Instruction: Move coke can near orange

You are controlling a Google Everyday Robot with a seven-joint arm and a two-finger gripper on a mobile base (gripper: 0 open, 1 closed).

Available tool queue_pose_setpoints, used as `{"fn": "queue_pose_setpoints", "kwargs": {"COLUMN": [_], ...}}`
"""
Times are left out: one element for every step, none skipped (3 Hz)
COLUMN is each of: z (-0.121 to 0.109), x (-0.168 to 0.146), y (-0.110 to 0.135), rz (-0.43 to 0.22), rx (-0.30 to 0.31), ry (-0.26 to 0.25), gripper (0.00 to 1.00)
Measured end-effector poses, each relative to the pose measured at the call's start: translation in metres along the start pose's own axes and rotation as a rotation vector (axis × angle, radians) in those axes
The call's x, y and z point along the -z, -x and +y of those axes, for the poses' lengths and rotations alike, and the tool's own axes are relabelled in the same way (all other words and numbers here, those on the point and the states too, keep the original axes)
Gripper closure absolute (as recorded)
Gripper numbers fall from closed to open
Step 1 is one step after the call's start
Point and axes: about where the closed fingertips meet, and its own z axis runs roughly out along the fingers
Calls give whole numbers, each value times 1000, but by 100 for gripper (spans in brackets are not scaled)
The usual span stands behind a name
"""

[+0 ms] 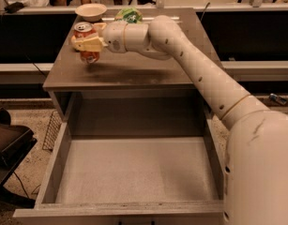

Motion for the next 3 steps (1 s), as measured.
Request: {"fn": "queue_pose_setpoints", "kwargs": {"z": [8,10,12], "x": [-23,-26,-29], "y": [-11,-10,-10], "rz": [14,12,12], "rx": [40,40,40], "ry": [53,60,65], "gripper": [100,82,59]}}
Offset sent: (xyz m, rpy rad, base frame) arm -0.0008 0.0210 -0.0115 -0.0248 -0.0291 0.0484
